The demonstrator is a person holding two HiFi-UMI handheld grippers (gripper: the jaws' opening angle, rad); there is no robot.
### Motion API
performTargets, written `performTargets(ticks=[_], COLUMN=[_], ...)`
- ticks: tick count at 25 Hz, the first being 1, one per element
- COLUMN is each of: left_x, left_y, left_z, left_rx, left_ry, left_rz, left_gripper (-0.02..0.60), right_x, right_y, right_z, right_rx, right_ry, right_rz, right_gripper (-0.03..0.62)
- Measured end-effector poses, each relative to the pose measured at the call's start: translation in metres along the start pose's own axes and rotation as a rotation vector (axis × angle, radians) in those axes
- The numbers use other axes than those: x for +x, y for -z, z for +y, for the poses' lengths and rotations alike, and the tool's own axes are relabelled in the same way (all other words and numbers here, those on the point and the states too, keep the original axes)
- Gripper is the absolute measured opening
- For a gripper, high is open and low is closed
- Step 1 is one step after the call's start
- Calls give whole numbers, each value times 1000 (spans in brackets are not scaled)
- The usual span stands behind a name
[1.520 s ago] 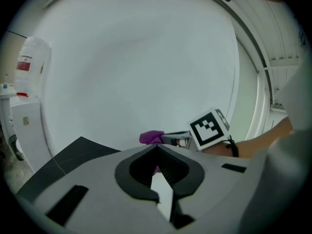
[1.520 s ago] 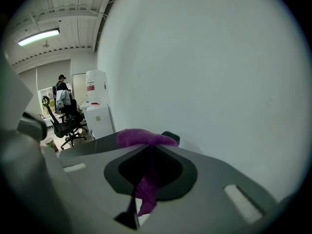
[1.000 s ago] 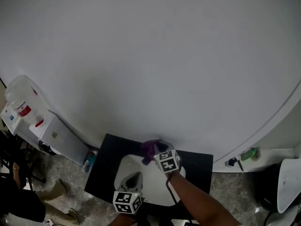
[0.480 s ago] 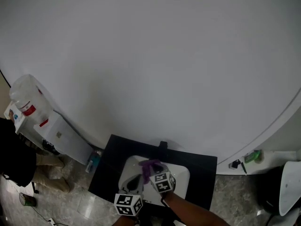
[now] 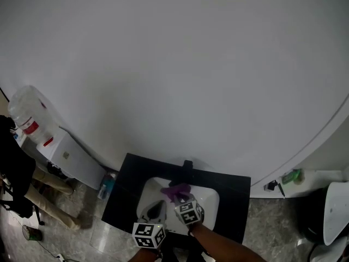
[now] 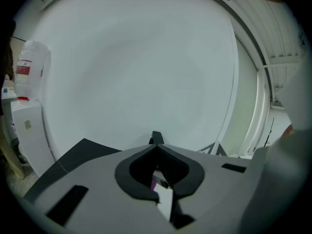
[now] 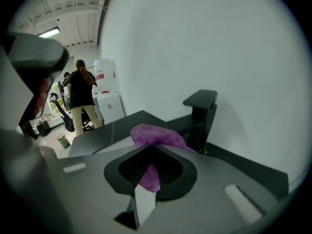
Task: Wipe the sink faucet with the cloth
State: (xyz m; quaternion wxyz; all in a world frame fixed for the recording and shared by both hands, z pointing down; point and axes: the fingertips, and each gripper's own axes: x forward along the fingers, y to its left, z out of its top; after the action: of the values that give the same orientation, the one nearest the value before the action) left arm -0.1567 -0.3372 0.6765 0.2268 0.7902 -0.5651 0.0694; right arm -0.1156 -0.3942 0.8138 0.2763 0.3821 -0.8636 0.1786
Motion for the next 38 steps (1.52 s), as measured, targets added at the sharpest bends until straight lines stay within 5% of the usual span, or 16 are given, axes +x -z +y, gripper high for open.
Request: performTargets(ticks=[3,7,11,21,31,38], left_x=[0,3,11,9,-36,-51], left_y=[-4,-11,-11,-20,-55,-90], left_z=[-5,-7,-8,-13,-67,-100], left_rx=[5,11,15,38,104,141], left_ry=[12,17,18,34,84,106], left_rz=[-1,-3,-1,-7,-49,-118], left_gripper=[5,5,5,5,5,5], right_x=[-17,-24,8,-35,-188,-243], right_y=[17,-26,-52,26,-66,-118], right_z=[-8,-41,-65,-20,-7,-13], right_rx=[22,-2,-48,-11,18,20], right_ry=[17,64,45,-27,9,67], right_rz=[-1,-90,-56,-1,-245,-343], right_gripper=[29,29,29,29,31,31])
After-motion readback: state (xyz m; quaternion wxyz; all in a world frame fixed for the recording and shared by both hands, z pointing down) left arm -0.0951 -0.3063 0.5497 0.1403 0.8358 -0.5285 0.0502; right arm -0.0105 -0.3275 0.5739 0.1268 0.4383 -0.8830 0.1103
